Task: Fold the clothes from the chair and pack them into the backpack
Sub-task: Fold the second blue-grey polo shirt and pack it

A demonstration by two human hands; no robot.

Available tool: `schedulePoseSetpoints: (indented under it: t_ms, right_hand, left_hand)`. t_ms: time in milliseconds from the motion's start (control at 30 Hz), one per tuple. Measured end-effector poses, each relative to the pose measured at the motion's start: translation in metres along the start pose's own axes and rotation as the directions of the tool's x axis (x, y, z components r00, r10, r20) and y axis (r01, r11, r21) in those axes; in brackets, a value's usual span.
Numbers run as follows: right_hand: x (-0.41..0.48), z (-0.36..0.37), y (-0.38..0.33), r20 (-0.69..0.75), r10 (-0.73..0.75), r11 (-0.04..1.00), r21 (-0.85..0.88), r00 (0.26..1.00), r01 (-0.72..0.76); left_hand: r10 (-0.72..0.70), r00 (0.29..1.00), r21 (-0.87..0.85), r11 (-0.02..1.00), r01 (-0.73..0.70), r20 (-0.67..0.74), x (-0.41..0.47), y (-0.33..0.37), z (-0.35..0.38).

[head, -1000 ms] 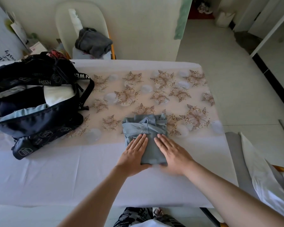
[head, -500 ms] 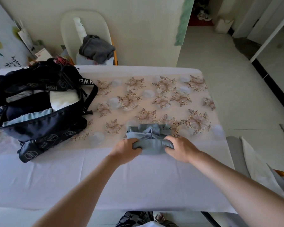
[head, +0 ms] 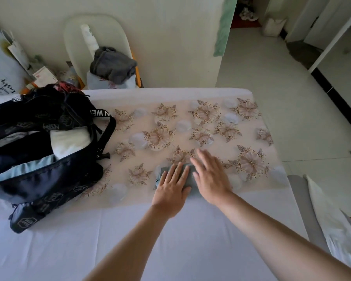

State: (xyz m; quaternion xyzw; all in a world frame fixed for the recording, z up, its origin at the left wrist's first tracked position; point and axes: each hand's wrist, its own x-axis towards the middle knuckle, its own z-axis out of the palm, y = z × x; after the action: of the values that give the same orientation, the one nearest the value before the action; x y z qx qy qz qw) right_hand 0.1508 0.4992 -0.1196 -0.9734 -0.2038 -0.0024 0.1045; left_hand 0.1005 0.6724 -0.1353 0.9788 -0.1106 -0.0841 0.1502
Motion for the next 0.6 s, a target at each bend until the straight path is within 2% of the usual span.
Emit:
schedulePoseSetpoints:
  t_ms: [67,133,233,367,533,600]
  right_hand:
    - [0.001,0.009,0.0,0.17,-0.084,0.996,0.021,0.982,0.082]
    - [0.001,0.018,0.005,0.258,-0.067,0.996,0.067,0.964,0.051]
    - [0.004,0.022,0.01,0.269,-0.04,0.995,0.095,0.962,0.015]
    - [0.006,0.02,0.009,0.295,-0.007,0.993,0.118,0.956,-0.029]
    - [0.002,0.012,0.006,0.338,0.018,0.989,0.13,0.941,-0.065]
    - [-0.004,0.01,0.004,0.324,0.021,0.987,0.146,0.946,-0.072]
  left_hand:
    - [-0.057,0.998,-0.009,0.998,0.058,0.041,0.0,-0.005,0.0]
    - [-0.159,0.983,-0.066,0.984,0.165,0.09,0.0,-0.01,-0.001]
    - [-0.351,0.922,-0.232,0.895,0.382,0.162,0.006,-0.017,-0.005]
    - [-0.533,0.822,-0.337,0.75,0.569,0.2,0.031,-0.019,-0.027]
    - [-0.596,0.691,-0.441,0.534,0.721,0.408,0.056,-0.016,-0.059]
    - [-0.56,0.683,-0.418,0.54,0.73,0.469,0.06,-0.021,-0.061]
